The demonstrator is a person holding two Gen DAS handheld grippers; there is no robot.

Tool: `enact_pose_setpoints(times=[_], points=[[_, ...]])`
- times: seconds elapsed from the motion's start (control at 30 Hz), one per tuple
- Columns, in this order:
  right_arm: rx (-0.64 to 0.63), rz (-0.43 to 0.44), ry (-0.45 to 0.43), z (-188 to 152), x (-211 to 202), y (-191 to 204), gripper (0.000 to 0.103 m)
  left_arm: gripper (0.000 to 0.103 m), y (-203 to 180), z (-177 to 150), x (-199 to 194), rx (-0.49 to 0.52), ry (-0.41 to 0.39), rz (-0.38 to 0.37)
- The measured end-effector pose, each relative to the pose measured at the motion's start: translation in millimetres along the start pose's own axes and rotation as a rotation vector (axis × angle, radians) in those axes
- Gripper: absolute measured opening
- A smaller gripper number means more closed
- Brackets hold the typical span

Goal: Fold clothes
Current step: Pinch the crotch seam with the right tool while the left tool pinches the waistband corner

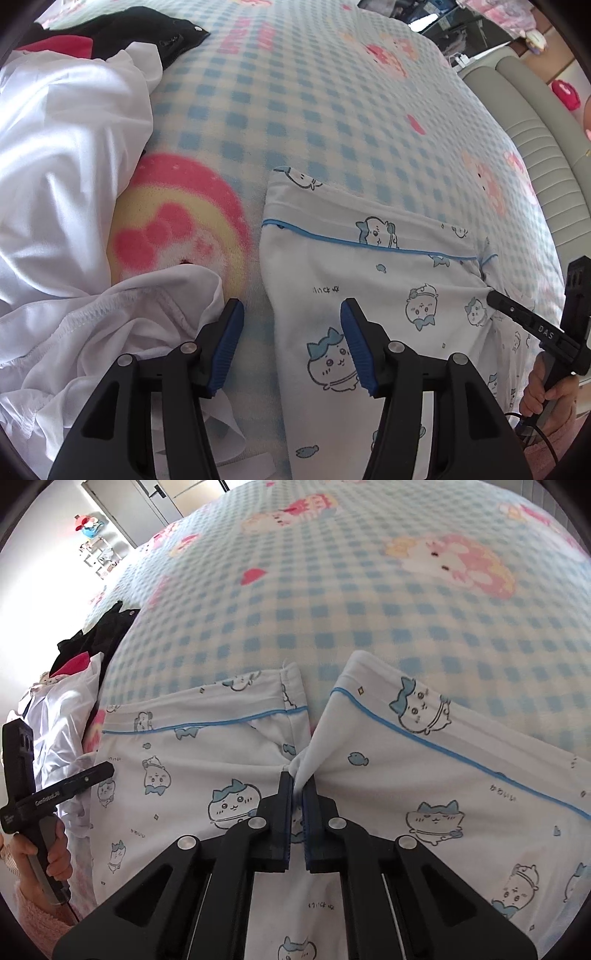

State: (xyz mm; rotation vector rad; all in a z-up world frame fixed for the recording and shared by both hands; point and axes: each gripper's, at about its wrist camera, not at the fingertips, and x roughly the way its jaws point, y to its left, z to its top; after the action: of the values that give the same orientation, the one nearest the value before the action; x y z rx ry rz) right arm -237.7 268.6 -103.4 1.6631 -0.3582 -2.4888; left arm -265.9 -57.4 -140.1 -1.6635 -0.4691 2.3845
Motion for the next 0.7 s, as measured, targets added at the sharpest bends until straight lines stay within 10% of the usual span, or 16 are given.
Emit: enact_pose_setpoints(times=[0.7], points=[[0.052,-0.075,-0.014,-7.8,-5.5,-38.1,0.002,0.059,20.7,18.1,8.7,-0.054,-0.022,-0.126]])
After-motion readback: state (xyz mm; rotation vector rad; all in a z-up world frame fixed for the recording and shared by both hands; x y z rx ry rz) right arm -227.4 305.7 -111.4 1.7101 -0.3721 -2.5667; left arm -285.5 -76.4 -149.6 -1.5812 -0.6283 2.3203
